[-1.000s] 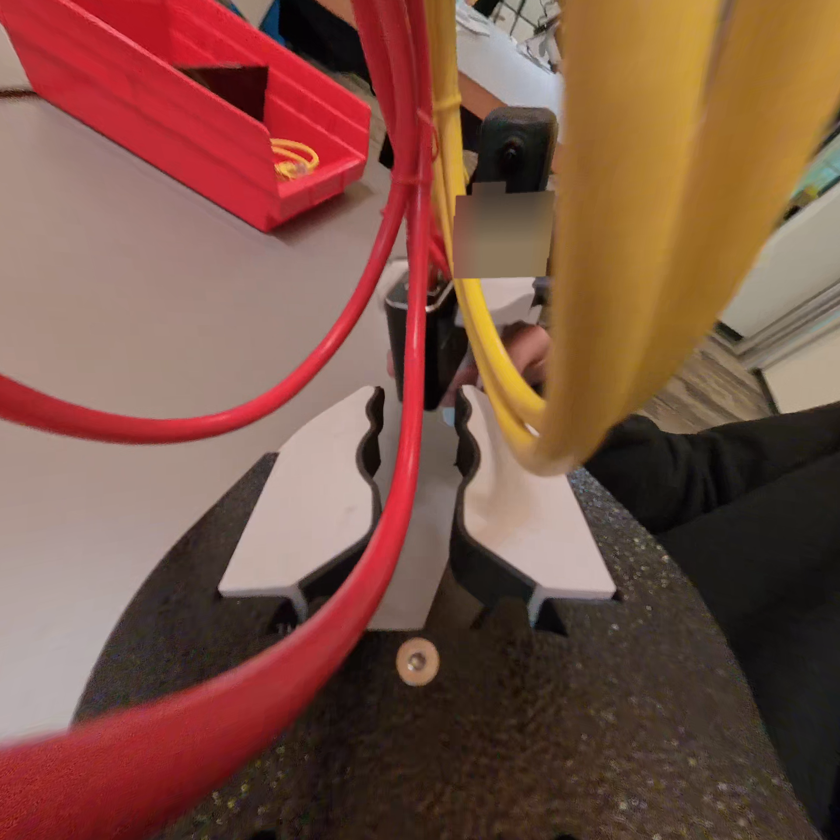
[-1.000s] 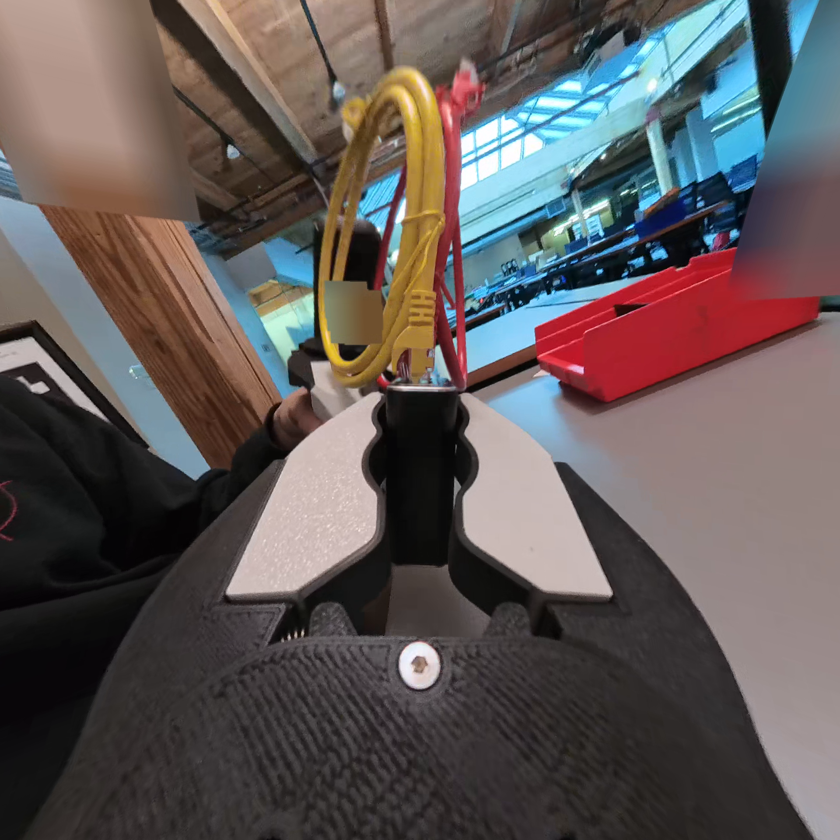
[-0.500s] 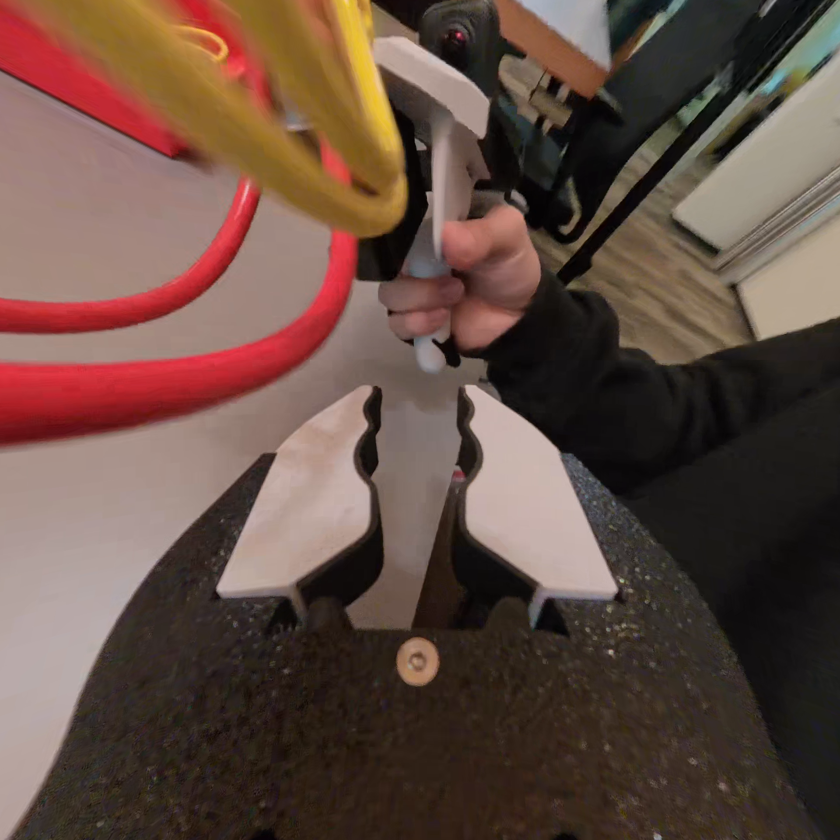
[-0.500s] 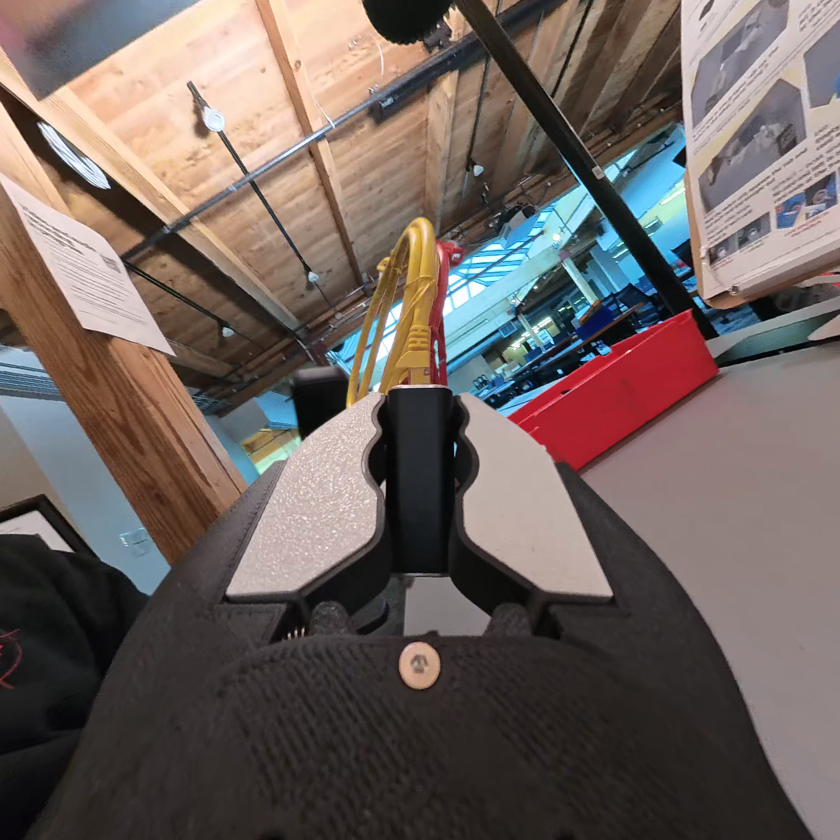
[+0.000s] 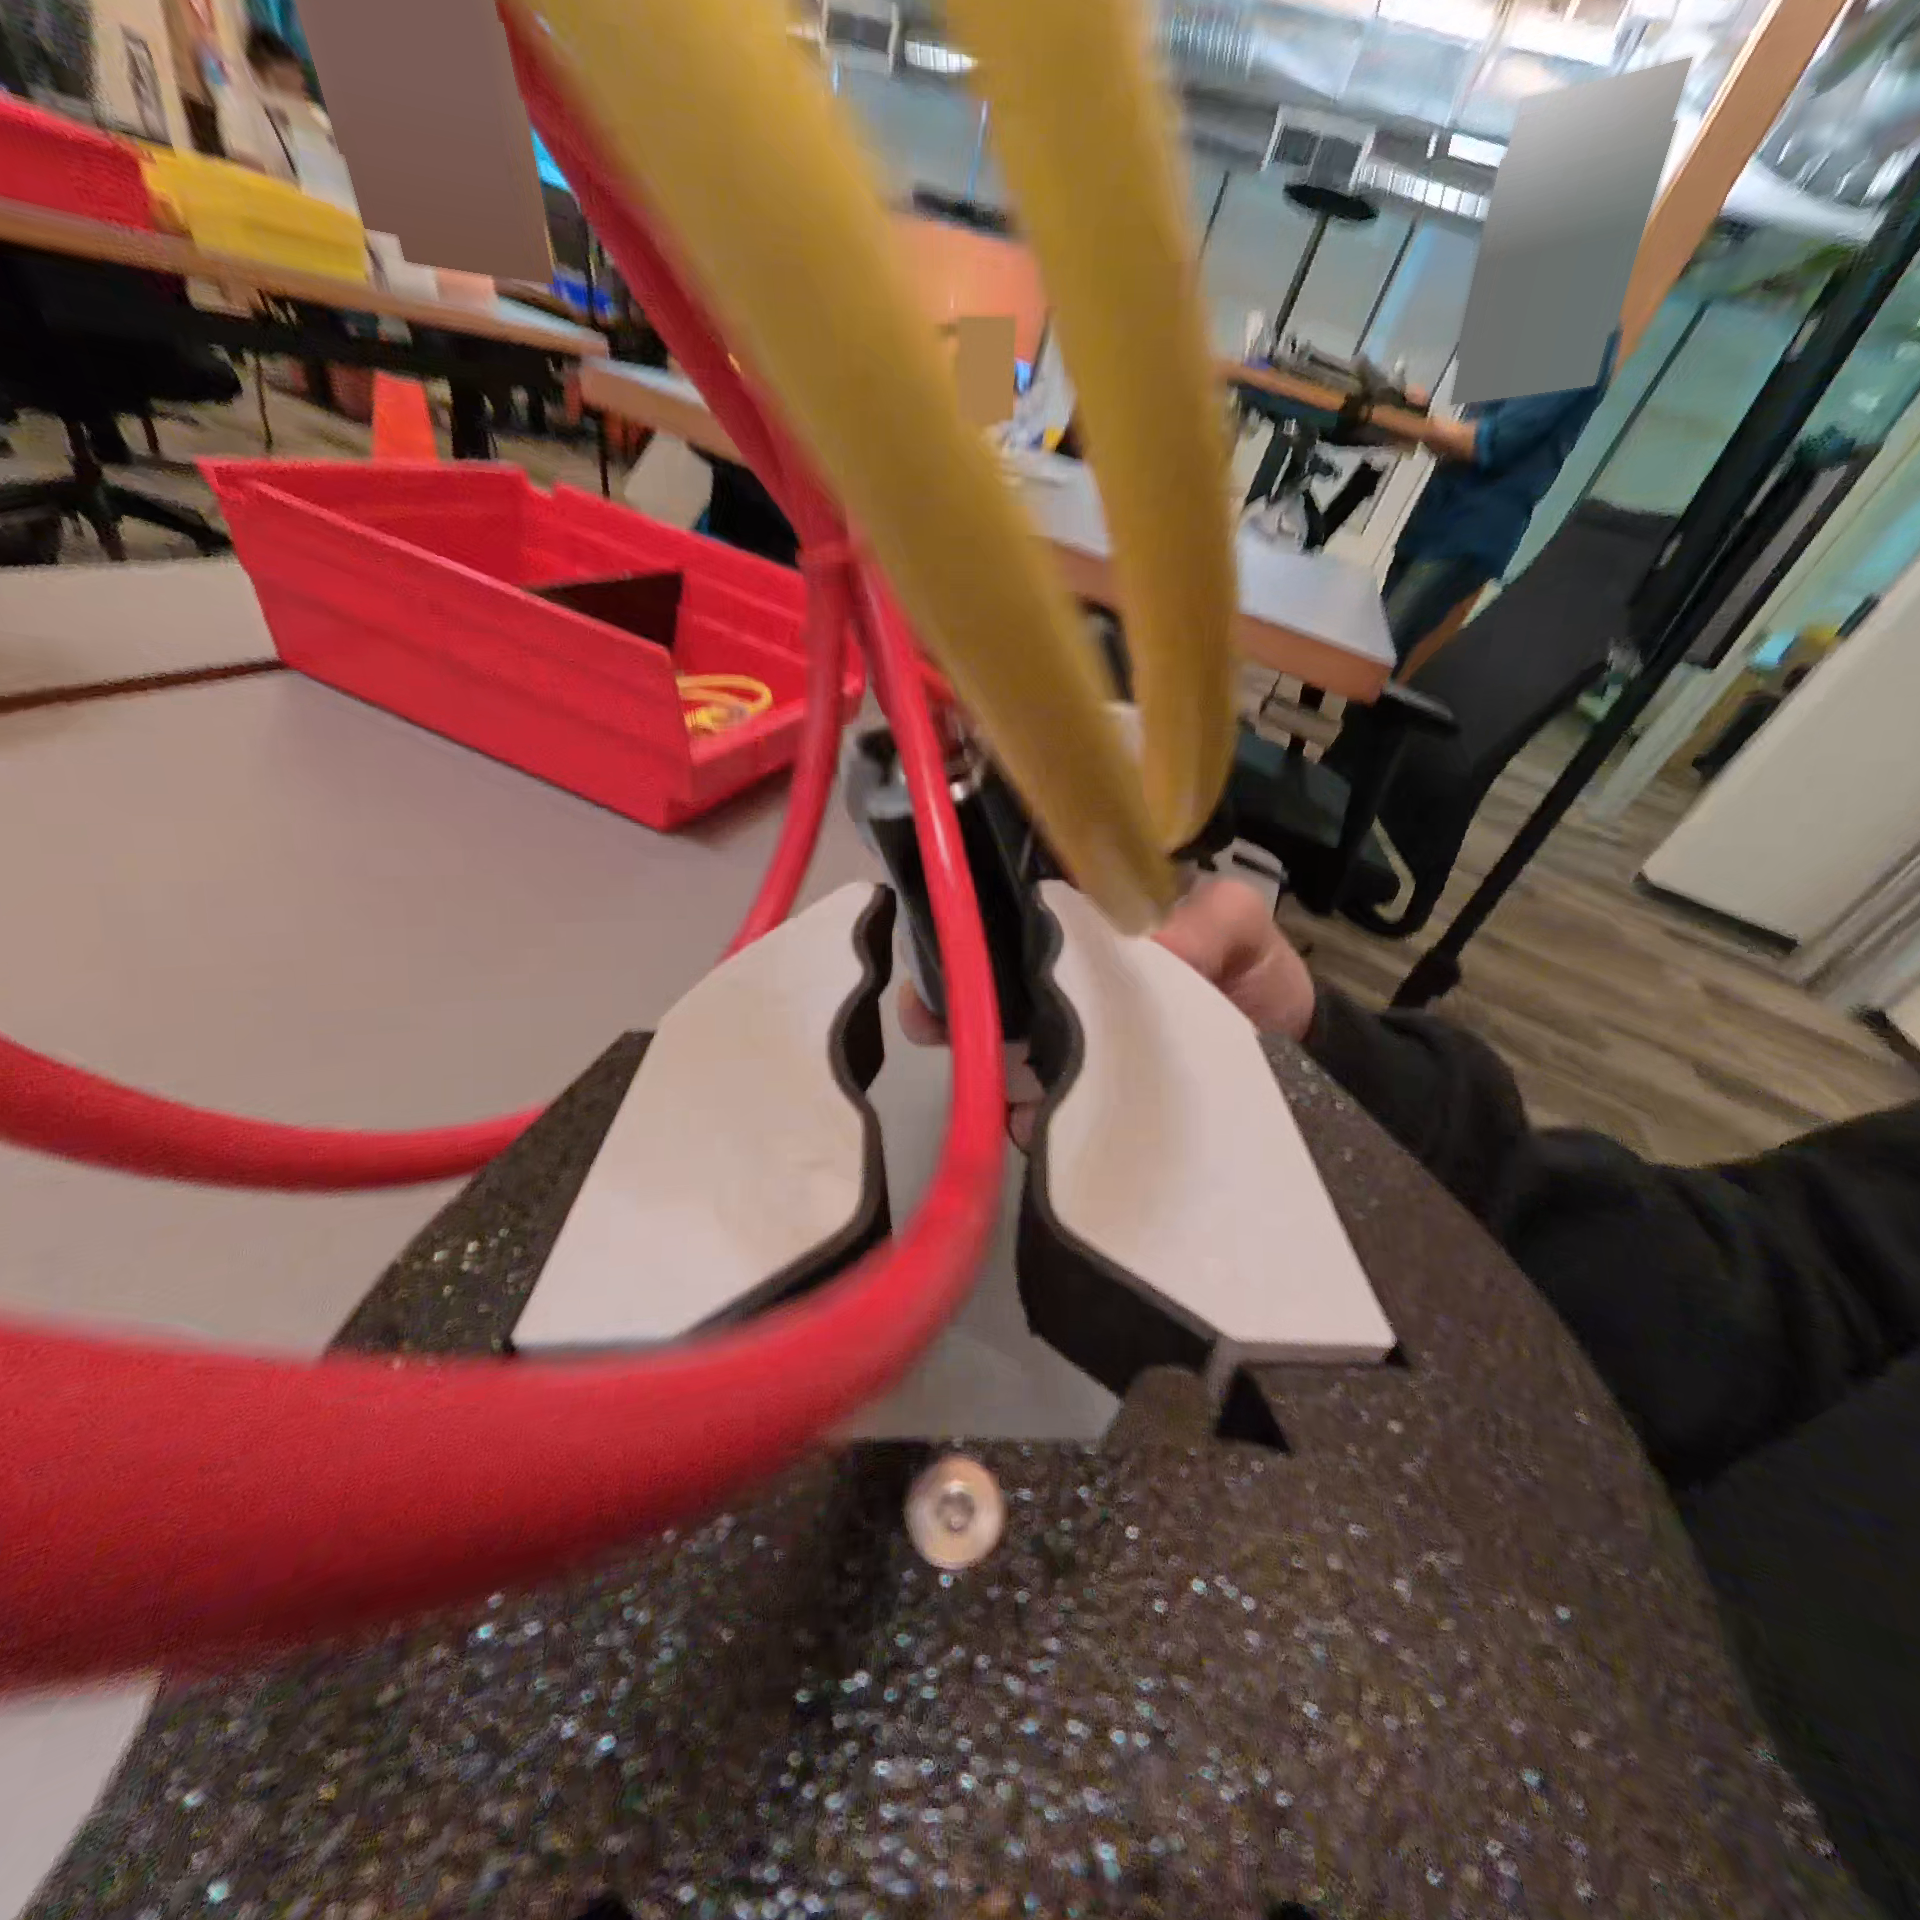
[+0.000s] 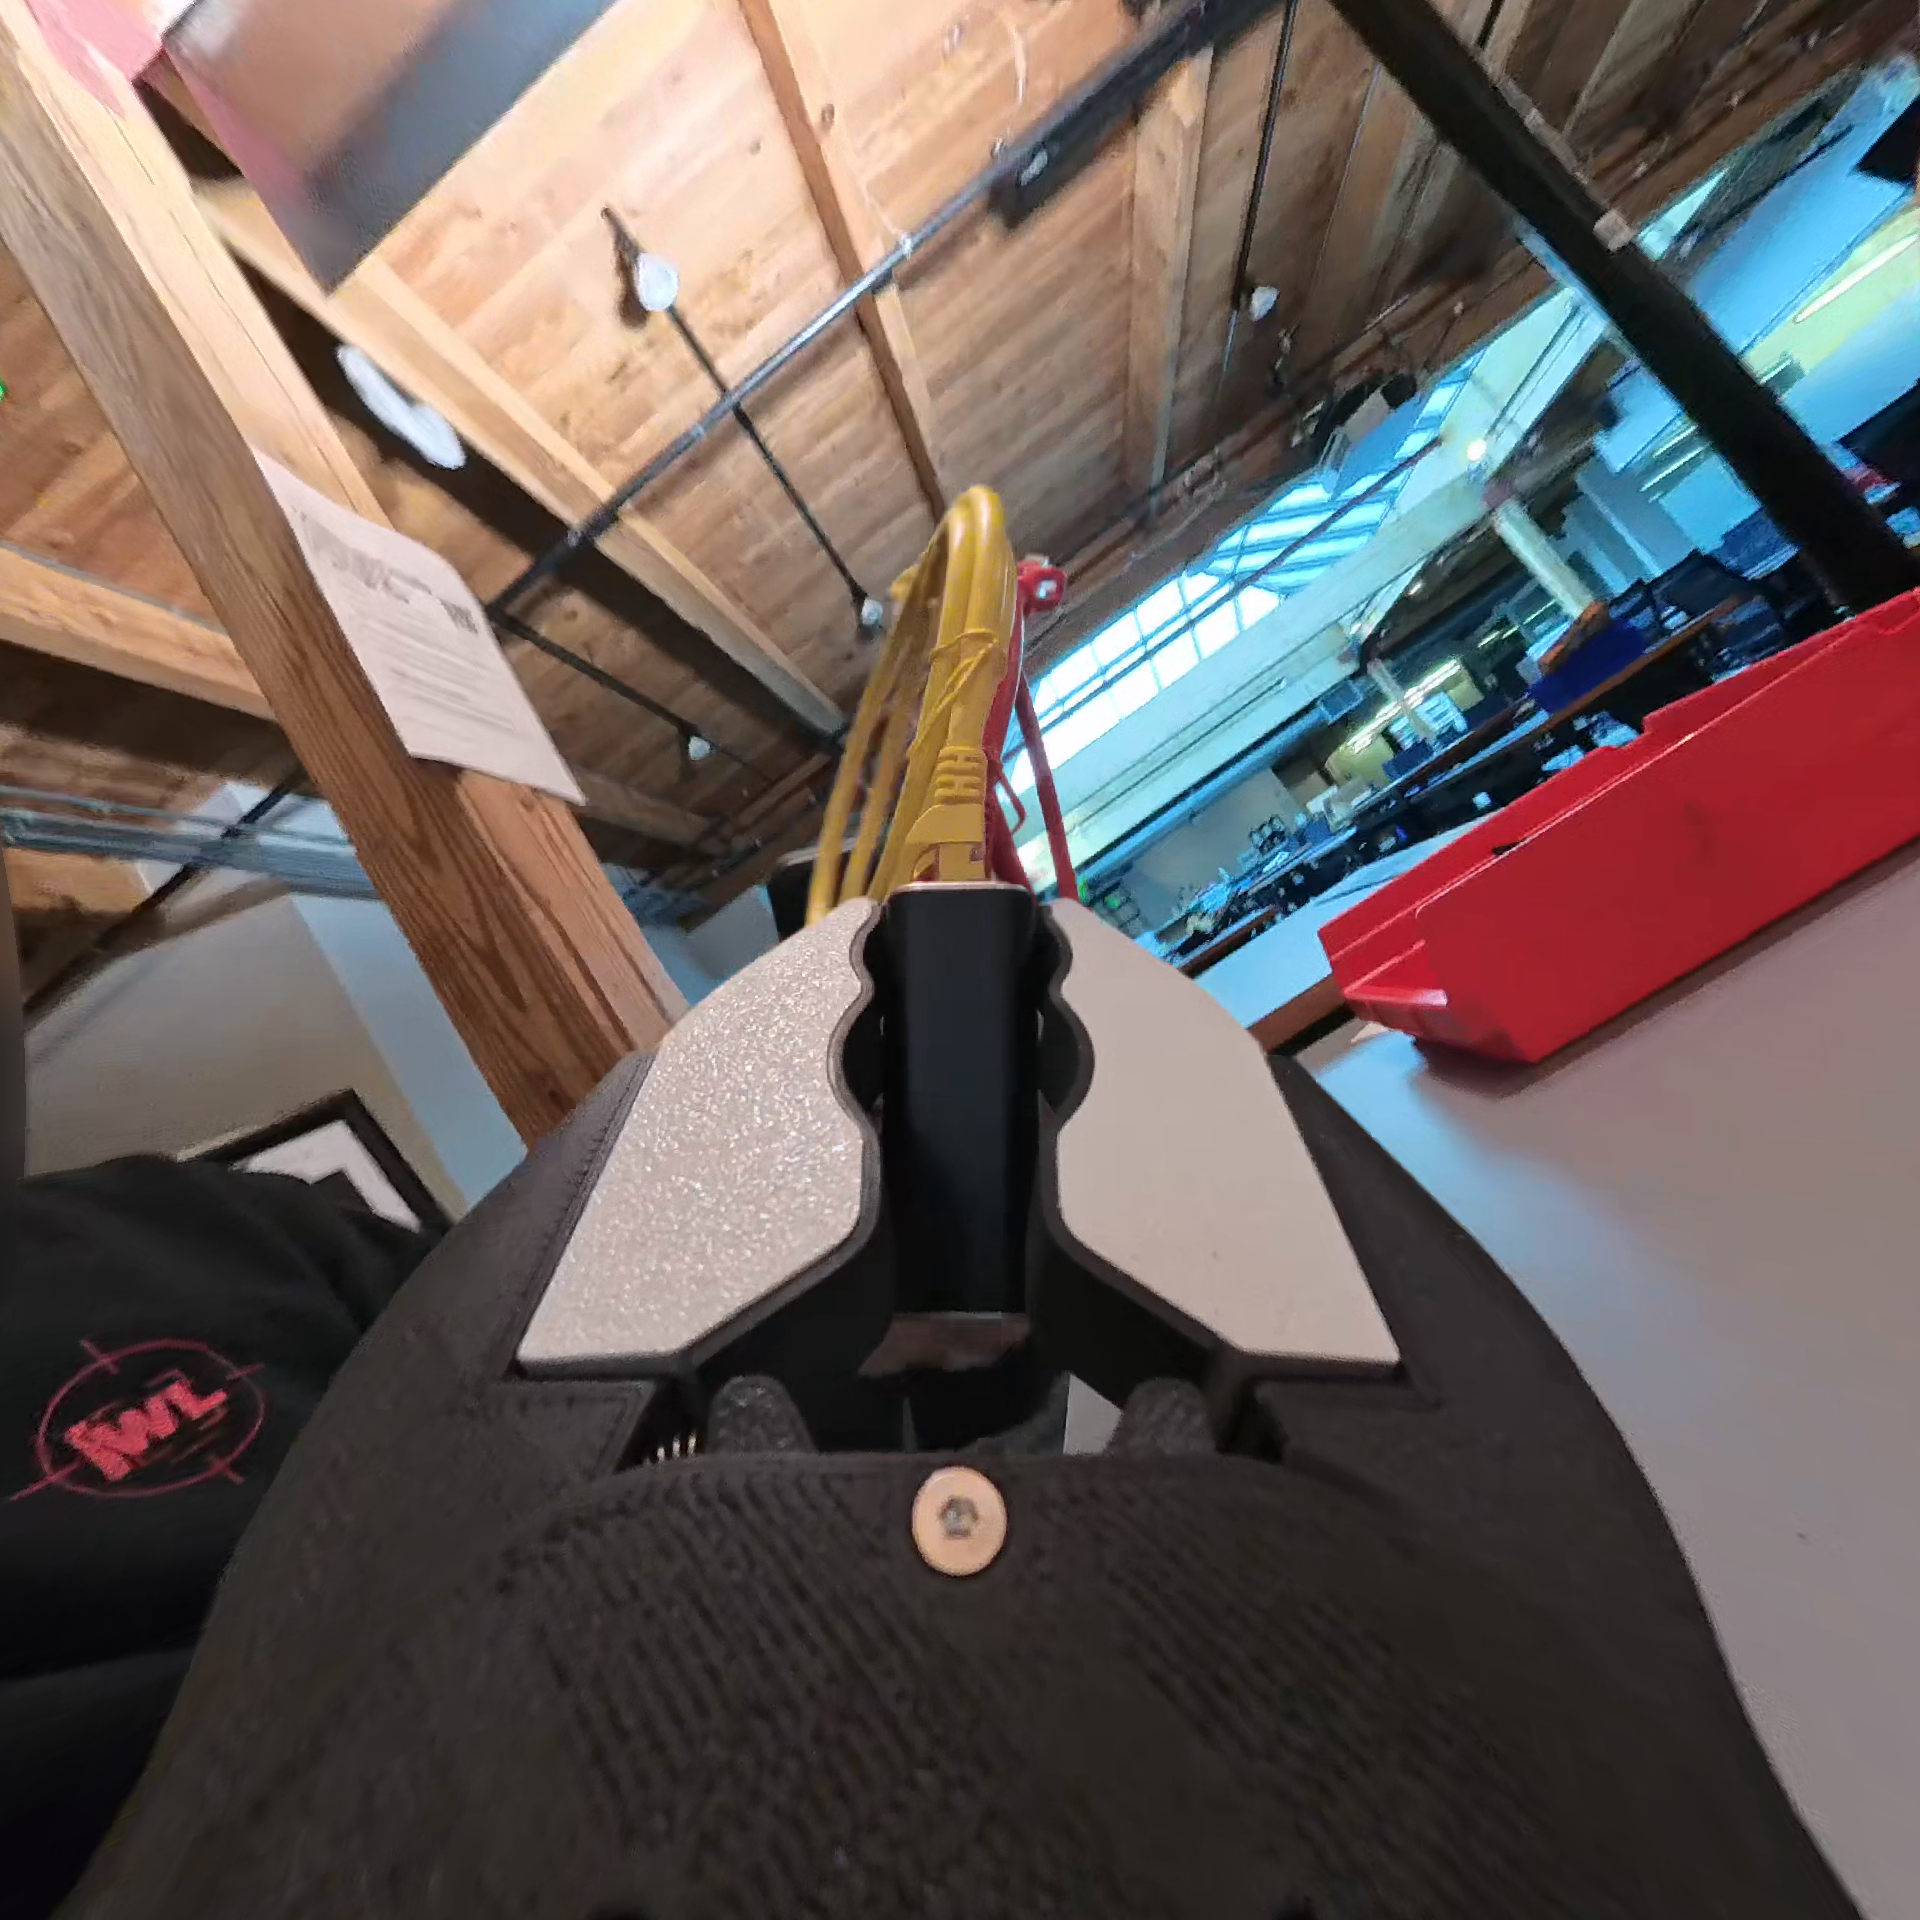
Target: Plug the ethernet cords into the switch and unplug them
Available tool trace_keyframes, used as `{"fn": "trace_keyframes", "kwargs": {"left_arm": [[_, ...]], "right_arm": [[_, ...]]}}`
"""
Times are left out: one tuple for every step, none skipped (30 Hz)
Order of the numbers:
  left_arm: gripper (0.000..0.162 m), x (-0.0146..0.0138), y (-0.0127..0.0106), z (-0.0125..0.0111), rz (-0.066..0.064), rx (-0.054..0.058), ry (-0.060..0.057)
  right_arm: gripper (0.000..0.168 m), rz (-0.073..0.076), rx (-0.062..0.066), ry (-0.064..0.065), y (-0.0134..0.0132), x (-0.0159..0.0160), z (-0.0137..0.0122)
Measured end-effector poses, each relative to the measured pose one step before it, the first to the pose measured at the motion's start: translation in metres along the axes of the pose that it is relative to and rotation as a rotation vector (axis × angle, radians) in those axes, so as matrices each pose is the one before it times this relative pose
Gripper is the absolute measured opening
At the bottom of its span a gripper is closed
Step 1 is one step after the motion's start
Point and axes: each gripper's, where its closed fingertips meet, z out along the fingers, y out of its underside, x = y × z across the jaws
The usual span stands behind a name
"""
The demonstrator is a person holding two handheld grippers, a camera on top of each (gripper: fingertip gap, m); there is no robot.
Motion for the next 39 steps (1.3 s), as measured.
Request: {"fn": "trace_keyframes", "kwargs": {"left_arm": [[0.027,0.00096,0.00623,0.00285,0.0015,-0.0362,0.0028],[0.029,0.00217,0.00475,0.00271,-0.0096,-0.0226,0.0094],[0.03,0.00311,0.00203,0.00218,-0.023,-0.0043,0.0179],[0.032,0.00164,0.00046,0.00141,-0.0309,0.0057,0.0116],[0.031,-0.00046,0.00079,0.00088,-0.0322,0.0006,0.0037],[0.031,-0.00121,0.00216,0.00073,-0.0297,-0.0084,0.0053],[0.031,-0.00161,0.00227,0.00085,-0.0267,-0.0087,0.0063],[0.033,-0.00142,0.00076,0.00074,-0.0249,0.0036,0.0073],[0.033,0.00058,-0.00123,0.00079,-0.0212,0.0176,0.0149],[0.03,0.00231,-0.00399,0.00077,-0.0145,0.0347,0.018],[0.03,0.00333,-0.0072,-0.00021,-0.0054,0.0542,0.0162],[0.029,0.00241,-0.00884,-0.00129,0.0012,0.0614,0.0084],[0.028,-0.00005,-0.0068,-0.00173,0.0089,0.0417,-0.0052],[0.027,-0.00098,-0.00305,-0.00141,0.0164,0.0134,-0.0082],[0.025,0.00003,-0.00077,-0.00081,0.0148,-0.0024,-0.0043],[0.024,0.00069,-0.00004,-0.0008,0.0135,-0.0064,-0.0044],[0.023,0.0004,0.00007,-0.00077,0.0194,-0.0049,-0.0088],[0.021,-0.0004,-0.00074,-0.00076,0.0236,0.0025,-0.0136],[0.02,-0.00025,-0.00255,-0.00092,0.0179,0.017,-0.0109],[0.019,0.00075,-0.00386,-0.00129,0.0084,0.0269,0.0002],[0.016,0.00063,-0.0036,-0.00156,0.0013,0.024,0.0044],[0.014,-0.00003,-0.00171,-0.00113,0.0014,0.009,0.0043],[0.011,-0.00046,0.00004,-0.00097,0.0048,-0.005,0.0021],[0.011,-0.00078,0.00055,-0.00109,0.0013,-0.0131,-0.0027],[0.011,-0.00103,0.00085,-0.00074,-0.0026,-0.0166,-0.0079],[0.011,-0.00056,0.00083,-0.00079,-0.0001,-0.0162,-0.0039],[0.011,0.00021,0.00059,-0.00087,-0.0013,-0.0149,0.0042],[0.011,0.00027,0.00015,-0.00066,-0.0047,-0.0125,0.0053],[0.012,0.00038,0.00019,-0.00032,-0.0037,-0.0085,0.0043],[0.012,0.00084,-0.00014,-0.00034,-0.0008,-0.0015,0.0058],[0.012,0.00092,-0.00022,-0.00042,0.0018,0.0024,0.0051],[0.011,0.00054,-0.00014,-0.00008,0.0018,0.0021,0.0001],[0.011,0.00046,-0.00003,-0.0001,0.0004,0.0018,-0.0029],[0.011,0.00092,0.00019,-0.0001,0.0002,0.0008,0.0011],[0.01,0.00093,0.00039,-0.00006,0.0021,-0.0029,0.0043],[0.01,0.00069,0.00066,-0.00001,0.0068,-0.007,0.0045],[0.009,0.00081,0.00071,-0.00006,0.0108,-0.0101,0.0063],[0.01,0.00093,0.00054,-0.00001,0.0121,-0.0096,0.0077],[0.01,0.00093,0.00015,-0.00034,0.0133,-0.0074,0.0071]], "right_arm": [[0.027,0.0059,0.031,0.0093,-0.0029,0.00098,0.00055],[0.027,0.0053,0.0172,-0.0088,-0.0013,-0.00089,0.00053],[0.027,0.0002,0.0109,0.0039,-0.00091,0.00055,-0.00003],[0.027,-0.0069,0.0023,0.0049,-0.0005,0.00041,-0.00038],[0.027,-0.0075,-0.003,0.0012,-0.00029,-0.00009,-0.00063],[0.027,-0.0044,-0.0009,0.001,-0.00084,-0.00016,-0.00075],[0.027,-0.0056,0.0053,-0.0012,-0.00165,-0.0007,-0.00081],[0.027,-0.0029,0.0033,-0.014,-0.00133,-0.00215,-0.00052],[0.027,0.0,-0.0046,-0.0143,-0.00011,-0.00171,-0.00024],[0.027,0.0024,-0.0068,-0.0073,0.00076,-0.00075,-0.00027],[0.027,0.0053,-0.0132,-0.0058,0.0021,-0.00024,0.00022],[0.027,0.0015,-0.0115,-0.0094,0.00217,-0.00068,0.00042],[0.027,0.0075,-0.01,-0.0063,0.00214,-0.00027,0.00094],[0.027,0.0119,-0.0102,-0.0104,0.00227,-0.00108,0.00144],[0.027,0.0094,-0.008,-0.0045,0.00182,-0.00021,0.00102],[0.027,0.0062,-0.006,-0.0079,0.0013,-0.00053,0.00029],[0.027,0.0032,-0.0114,-0.0073,0.00154,-0.00064,0.00007],[0.027,-0.0088,-0.0188,0.0015,0.00235,0.00011,0.00013],[0.027,-0.015,-0.027,0.0042,0.0034,0.00009,0.00039],[0.027,-0.0097,-0.0305,0.0006,0.00409,-0.00052,0.0009],[0.027,-0.0051,-0.022,-0.0038,0.00295,-0.00127,0.00121],[0.027,-0.0073,-0.0042,-0.0004,0.00018,-0.00123,0.00121],[0.027,-0.0078,-0.009,-0.0011,0.00084,-0.00116,0.00088],[0.027,-0.0072,-0.0213,0.0033,0.00239,-0.00011,0.00046],[0.027,-0.0106,-0.026,0.0147,0.00307,0.0016,0.00008],[0.027,-0.0165,-0.0262,0.0136,0.00314,0.00092,0.00032],[0.027,-0.0129,-0.0159,0.006,0.0016,-0.00012,0.00037],[0.027,-0.0054,-0.0045,0.0015,0.00033,-0.00045,0.00041],[0.027,-0.0006,0.0033,-0.0013,-0.00022,-0.0004,0.0008],[0.027,0.0019,0.0062,-0.0094,-0.00024,-0.00083,0.00065],[0.027,0.0027,0.0016,-0.0142,0.00058,-0.00129,0.00024],[0.027,0.0006,-0.0018,-0.0072,0.00058,-0.00065,0.00013],[0.027,-0.0033,-0.0074,-0.0007,0.00075,-0.00034,-0.00003],[0.027,-0.0086,-0.0158,-0.0013,0.00146,-0.00083,-0.0001],[0.027,-0.0147,-0.0198,0.0006,0.00197,-0.00071,-0.00024],[0.027,-0.0155,-0.0244,0.0023,0.00276,-0.00045,-0.00038],[0.027,-0.0143,-0.0264,0.0024,0.00295,-0.00045,-0.00048],[0.027,-0.0117,-0.02,0.0037,0.00173,-0.00071,-0.00025],[0.027,-0.0117,-0.0185,0.0052,0.00129,-0.00076,-0.00006]]}}
